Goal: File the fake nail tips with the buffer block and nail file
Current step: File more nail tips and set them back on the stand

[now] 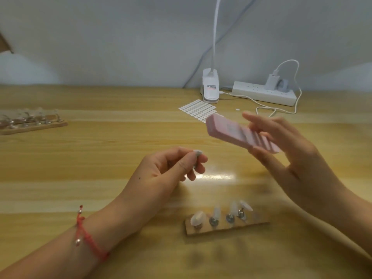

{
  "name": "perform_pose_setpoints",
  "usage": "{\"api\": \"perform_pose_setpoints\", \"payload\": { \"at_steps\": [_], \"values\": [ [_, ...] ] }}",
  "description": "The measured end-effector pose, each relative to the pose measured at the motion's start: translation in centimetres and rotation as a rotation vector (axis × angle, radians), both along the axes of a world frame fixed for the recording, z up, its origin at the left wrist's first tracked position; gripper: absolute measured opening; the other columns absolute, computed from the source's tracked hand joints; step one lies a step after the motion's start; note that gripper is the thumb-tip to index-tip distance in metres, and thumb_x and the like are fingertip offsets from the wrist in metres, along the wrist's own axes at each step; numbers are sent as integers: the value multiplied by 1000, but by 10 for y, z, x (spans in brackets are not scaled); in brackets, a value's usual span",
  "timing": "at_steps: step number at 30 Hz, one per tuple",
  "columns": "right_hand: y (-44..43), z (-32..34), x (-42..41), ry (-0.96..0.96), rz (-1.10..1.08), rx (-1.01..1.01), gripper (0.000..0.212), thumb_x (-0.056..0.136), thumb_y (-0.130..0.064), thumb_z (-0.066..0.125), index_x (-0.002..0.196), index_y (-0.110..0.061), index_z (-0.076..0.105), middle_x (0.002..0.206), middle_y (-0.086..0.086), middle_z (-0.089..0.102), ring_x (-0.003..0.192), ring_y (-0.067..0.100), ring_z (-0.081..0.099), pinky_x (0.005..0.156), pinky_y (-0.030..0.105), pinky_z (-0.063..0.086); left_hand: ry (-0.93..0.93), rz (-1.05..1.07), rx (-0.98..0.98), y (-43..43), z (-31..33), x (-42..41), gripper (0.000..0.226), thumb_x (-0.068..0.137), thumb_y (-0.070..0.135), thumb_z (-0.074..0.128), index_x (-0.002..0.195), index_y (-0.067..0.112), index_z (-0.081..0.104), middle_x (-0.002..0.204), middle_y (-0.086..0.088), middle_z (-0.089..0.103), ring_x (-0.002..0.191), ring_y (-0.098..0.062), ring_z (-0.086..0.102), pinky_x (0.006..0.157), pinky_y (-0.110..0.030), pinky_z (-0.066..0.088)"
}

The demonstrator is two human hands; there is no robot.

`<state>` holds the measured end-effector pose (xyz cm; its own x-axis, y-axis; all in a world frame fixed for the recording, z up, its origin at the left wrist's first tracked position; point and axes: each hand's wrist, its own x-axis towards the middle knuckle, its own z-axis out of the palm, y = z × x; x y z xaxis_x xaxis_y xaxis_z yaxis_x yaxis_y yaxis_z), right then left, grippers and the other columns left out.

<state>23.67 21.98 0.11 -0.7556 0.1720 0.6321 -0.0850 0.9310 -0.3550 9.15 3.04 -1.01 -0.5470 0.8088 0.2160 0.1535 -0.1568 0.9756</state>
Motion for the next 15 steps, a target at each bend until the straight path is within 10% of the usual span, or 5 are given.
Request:
{"api": "perform_pose_setpoints", "payload": {
  "at_steps": [8,15],
  "values": [
    [-9,0,-6,48,128,173,34,95,-8,52,124,-24,59,123,7,55,119,21,53,106,20,42,72,-92,1,0,-1,-1,18,86,27,61,92,16,74,77,3,69,71,-4,56,64,-8,41],
    [-11,-2,-8,61,172,230,43,89,11,55,121,-18,62,122,16,59,126,29,53,108,61,38,179,-129,-5,0,-3,3,16,87,27,57,87,22,73,75,13,66,67,-8,53,58,-16,37]
  ]
}}
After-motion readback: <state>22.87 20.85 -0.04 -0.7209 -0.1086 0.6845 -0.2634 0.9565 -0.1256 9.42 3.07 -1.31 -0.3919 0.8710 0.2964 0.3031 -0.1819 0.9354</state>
